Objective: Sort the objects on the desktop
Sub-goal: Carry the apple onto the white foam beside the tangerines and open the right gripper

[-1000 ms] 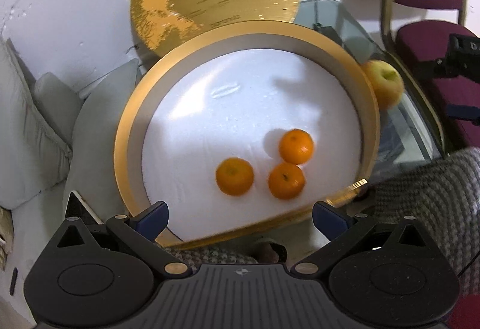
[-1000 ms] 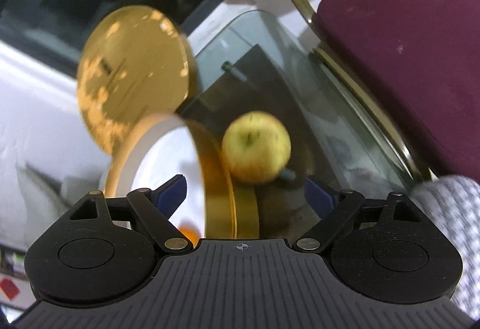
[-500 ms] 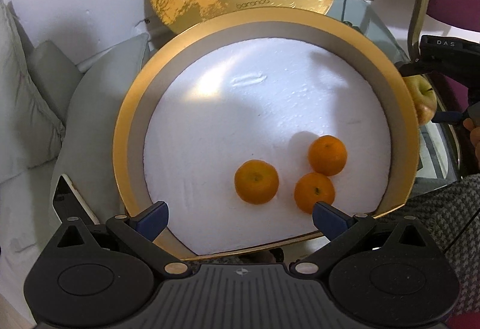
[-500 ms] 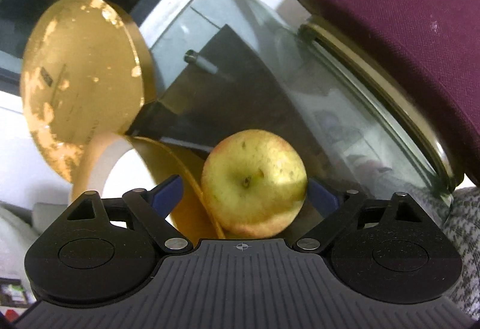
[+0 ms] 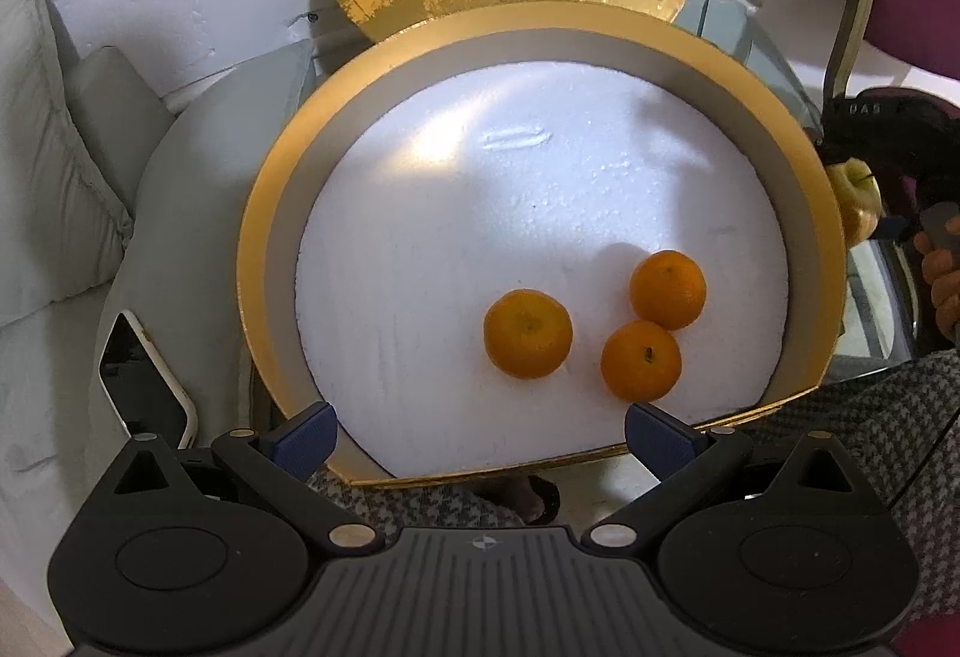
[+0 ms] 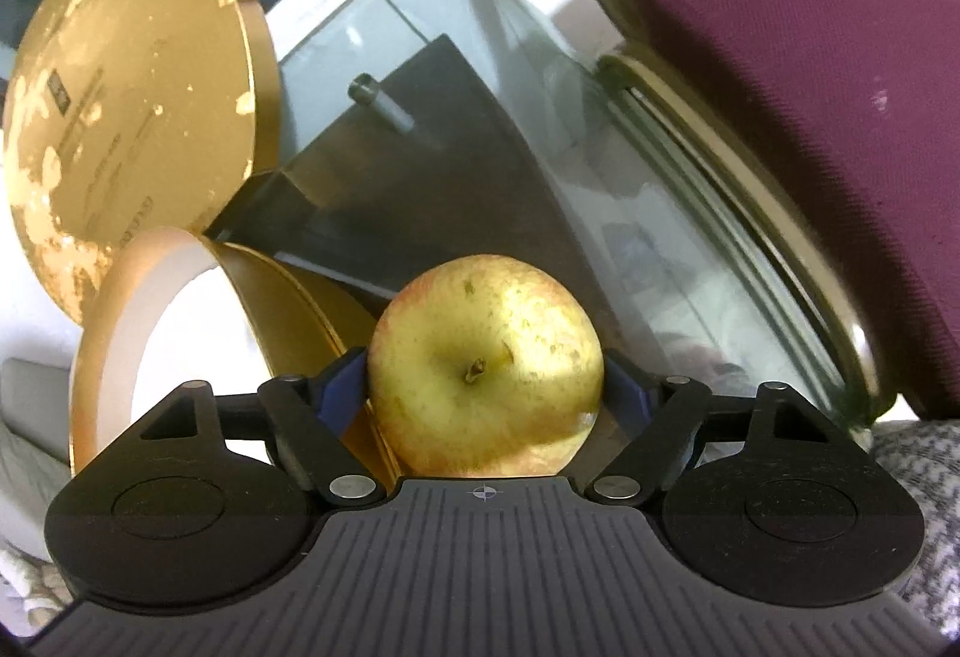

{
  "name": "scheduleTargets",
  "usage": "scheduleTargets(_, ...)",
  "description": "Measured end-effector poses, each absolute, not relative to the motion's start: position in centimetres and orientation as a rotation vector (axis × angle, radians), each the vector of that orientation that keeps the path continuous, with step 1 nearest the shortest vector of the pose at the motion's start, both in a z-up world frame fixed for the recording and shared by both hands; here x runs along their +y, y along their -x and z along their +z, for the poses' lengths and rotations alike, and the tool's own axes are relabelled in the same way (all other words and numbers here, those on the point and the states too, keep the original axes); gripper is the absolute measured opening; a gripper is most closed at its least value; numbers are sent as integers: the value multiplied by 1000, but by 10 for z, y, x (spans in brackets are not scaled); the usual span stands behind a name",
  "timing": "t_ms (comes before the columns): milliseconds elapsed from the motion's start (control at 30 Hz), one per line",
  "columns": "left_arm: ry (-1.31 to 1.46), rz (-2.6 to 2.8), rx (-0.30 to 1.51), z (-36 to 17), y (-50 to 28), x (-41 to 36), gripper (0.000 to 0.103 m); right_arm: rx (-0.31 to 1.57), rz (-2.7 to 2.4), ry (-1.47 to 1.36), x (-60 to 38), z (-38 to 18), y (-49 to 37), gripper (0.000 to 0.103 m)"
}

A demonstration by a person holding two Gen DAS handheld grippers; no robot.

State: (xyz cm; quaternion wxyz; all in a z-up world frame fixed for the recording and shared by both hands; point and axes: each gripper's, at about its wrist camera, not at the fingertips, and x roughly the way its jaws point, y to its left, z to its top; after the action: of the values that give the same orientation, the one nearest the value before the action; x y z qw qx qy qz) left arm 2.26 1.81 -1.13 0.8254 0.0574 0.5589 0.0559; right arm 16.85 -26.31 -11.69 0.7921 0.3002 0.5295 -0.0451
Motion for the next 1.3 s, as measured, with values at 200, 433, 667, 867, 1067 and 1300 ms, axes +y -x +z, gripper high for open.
scheduleTargets(200,-80,136,1168,-8,-5,33,102,1059,-111,-655,-275,-82,-148,82)
scheduleTargets(433,0,178,1122,-1,9,67,102,916,8,-552,-240,-6,-142,82)
scheduleTargets(667,63,318,1047,14,11,121,102,963,191,-435,-153,-6,-163,82)
scheduleTargets(867,126,411,1084,0,13,159,102,1096,249,-360,-95,-52,-176,82)
scheduleTargets(1067,165,401,1133,-19,10,167,102,1169,267,-309,-67,-77,-181,82)
scheduleTargets(1300,175,379,1158,-29,9,165,102,1195,262,-313,-62,-81,-184,82)
